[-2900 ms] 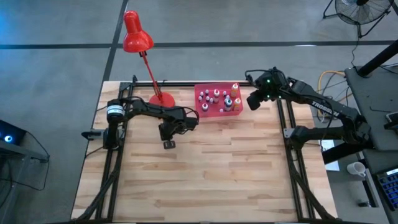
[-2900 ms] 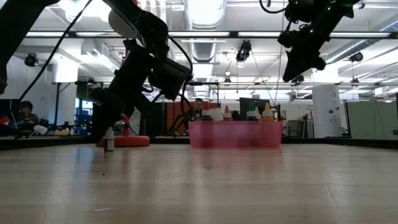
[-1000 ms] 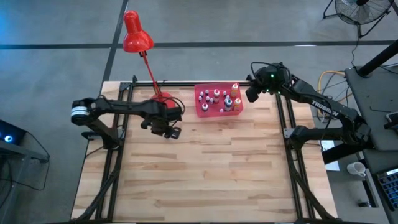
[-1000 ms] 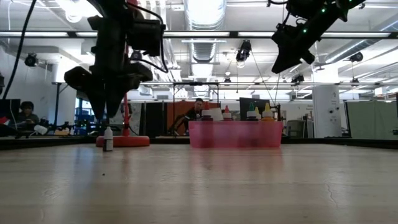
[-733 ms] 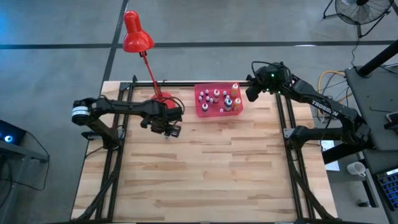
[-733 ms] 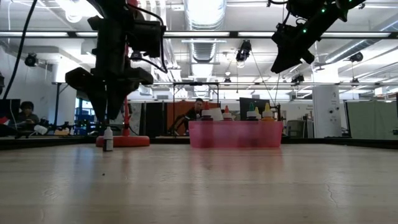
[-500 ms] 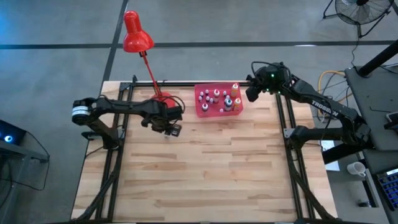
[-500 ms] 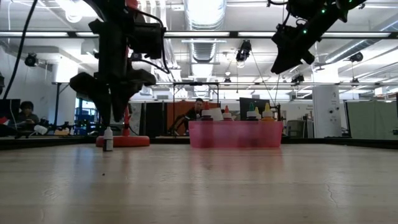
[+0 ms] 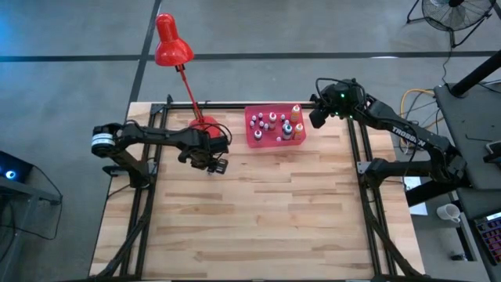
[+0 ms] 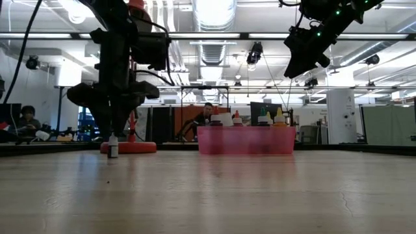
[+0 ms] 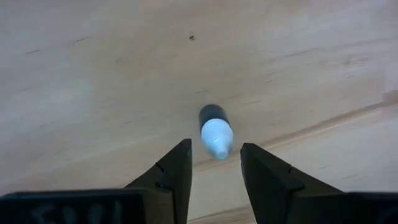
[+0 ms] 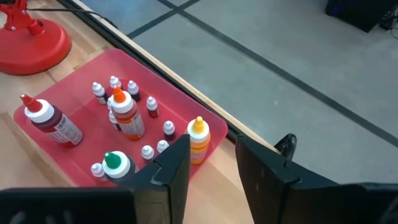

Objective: Pick & Place food coloring
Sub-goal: Put the small blue food coloring bottle into the red bin

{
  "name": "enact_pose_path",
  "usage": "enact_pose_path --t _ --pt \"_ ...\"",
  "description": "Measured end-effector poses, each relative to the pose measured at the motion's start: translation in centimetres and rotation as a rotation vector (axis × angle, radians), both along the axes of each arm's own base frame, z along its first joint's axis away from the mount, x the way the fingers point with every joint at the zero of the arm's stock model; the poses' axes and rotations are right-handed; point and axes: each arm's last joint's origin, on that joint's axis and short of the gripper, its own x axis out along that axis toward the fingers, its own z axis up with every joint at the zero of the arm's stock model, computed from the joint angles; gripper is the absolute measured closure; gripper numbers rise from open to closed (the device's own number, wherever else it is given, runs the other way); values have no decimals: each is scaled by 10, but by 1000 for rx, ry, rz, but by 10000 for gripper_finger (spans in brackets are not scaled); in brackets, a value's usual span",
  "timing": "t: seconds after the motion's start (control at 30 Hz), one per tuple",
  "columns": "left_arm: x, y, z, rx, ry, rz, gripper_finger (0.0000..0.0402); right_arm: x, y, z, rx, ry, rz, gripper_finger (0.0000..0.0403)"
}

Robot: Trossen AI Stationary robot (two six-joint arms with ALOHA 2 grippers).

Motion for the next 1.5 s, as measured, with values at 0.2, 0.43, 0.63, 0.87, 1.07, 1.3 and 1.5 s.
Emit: enact_pose_path --t 0.2,0.43,0.63,0.87,1.07,1.3,1.5 --pt "5 1 -6 4 -9 -18 291 0 0 0 -1 1 -2 278" --pt "7 1 -8 -3 0 -21 305 0 0 0 -1 1 -1 282" --pt "5 1 -8 -9 19 -17 341 0 0 0 -17 19 16 290" --pt "7 2 -5 -6 7 -23 371 -1 -1 0 -30 31 -1 299" --pt "23 14 25 21 -93 -25 372 -1 -1 0 -32 30 -3 309" --pt "49 45 100 223 -263 -219 372 0 -1 1 -45 37 7 323" --pt "83 68 142 348 -281 -477 372 -1 -2 1 -39 22 -37 331"
